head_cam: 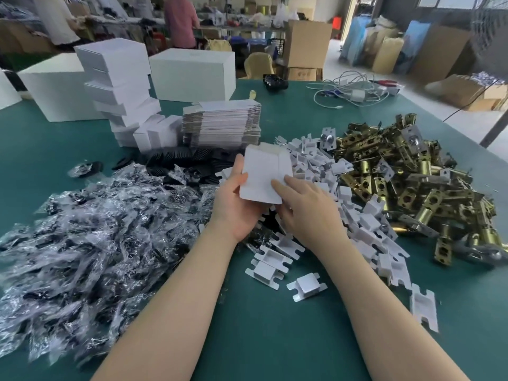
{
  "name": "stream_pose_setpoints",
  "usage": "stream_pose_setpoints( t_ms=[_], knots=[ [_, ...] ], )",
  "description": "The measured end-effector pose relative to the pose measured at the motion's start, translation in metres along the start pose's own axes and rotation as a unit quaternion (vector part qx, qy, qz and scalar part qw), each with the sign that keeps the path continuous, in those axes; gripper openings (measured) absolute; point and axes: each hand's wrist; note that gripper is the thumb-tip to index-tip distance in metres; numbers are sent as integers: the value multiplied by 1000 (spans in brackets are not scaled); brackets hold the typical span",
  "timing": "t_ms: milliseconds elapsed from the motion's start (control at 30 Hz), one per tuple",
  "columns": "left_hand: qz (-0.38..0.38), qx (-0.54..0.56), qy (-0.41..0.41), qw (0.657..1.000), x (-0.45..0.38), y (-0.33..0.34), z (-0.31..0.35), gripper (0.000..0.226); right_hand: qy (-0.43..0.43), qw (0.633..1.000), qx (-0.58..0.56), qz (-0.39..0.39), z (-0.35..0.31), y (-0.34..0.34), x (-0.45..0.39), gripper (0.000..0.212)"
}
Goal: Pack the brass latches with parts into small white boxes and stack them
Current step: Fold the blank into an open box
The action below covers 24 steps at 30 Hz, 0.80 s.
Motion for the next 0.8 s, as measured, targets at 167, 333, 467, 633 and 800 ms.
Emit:
stream_pose_setpoints(
  t_ms=[167, 333, 467, 633, 800],
  knots=[
    [1, -108, 7, 994, 2, 2, -9, 66, 11, 993, -24, 115, 1, -2, 8, 45],
    [-99, -173, 1, 980, 8, 5, -10, 138, 70, 980, -54, 177, 5, -4, 14, 40],
    [-76, -177, 13, 981, 9, 4, -17, 140, 90, 976, -52, 191, 8, -2, 16, 44],
    [-41, -172, 37, 983, 10, 4, -19, 128, 73, 969, -50, 233, 8, -1, 17, 41],
    [-50, -185, 56, 980, 9, -1, -19, 90, 67, 959, -51, 272, 8, -1, 19, 33]
  ],
)
Point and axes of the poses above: each hand's wrist, its own x-axis away from the middle knuckle, its own y-axis out of the palm, z = x × y, and after that the axes turned 15 degrees about z, right-handed
